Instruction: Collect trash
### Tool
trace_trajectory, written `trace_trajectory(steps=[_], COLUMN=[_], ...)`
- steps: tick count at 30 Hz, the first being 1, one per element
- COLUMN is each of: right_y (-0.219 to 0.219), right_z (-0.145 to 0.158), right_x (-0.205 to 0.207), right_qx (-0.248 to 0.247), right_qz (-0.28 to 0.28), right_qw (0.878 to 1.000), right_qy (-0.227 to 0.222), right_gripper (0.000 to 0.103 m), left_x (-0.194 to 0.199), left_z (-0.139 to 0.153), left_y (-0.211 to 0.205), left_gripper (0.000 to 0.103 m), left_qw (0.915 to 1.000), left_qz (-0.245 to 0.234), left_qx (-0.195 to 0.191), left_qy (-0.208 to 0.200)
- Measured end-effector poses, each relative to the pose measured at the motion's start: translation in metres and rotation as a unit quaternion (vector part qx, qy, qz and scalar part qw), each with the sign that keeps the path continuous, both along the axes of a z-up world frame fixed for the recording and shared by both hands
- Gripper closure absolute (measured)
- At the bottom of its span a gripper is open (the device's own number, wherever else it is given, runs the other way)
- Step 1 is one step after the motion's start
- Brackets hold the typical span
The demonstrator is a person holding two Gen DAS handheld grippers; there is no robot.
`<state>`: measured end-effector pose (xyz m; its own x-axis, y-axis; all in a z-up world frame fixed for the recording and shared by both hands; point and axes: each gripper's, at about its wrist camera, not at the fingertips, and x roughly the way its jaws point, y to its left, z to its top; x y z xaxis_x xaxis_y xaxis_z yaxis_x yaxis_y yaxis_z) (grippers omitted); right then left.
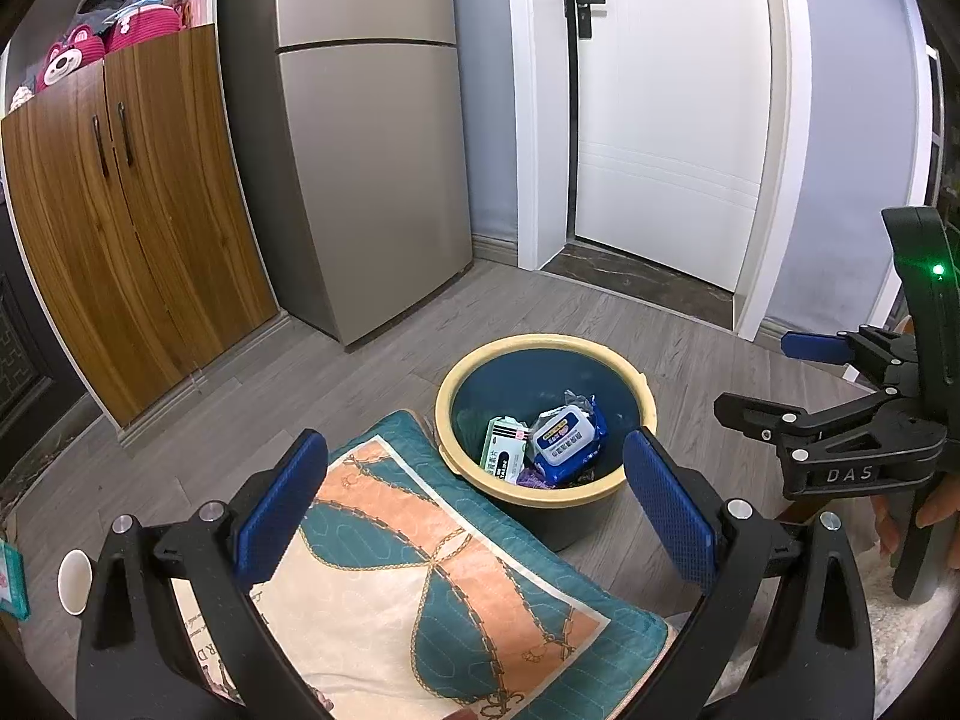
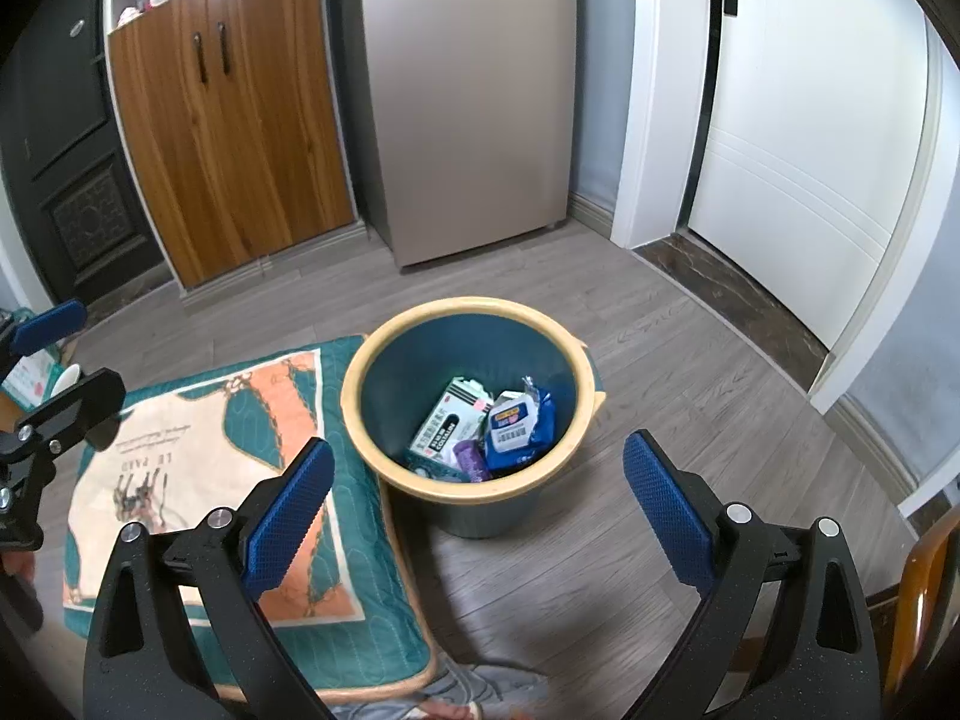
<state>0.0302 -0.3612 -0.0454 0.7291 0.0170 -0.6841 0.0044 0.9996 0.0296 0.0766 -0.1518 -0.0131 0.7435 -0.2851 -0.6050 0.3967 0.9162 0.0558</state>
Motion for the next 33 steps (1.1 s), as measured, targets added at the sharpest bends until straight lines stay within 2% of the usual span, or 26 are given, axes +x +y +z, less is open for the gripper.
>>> trace_trajectory(steps=[33], right_y=[0.0008], right_z=[-0.0017], right_x=[-0.0012], right_qx=[0.005], right_qz=[-0.002], right_qw=[1.0], right_qy=[0.001], right_gripper=[0.007], left_x=[-0.0013], left_z=[-0.006], left_y=[-0.0055], left_gripper=[0.006], left_qw=[0.9999], left_qz=[-0.006], left_qx=[0.012], left_qy=[0.0])
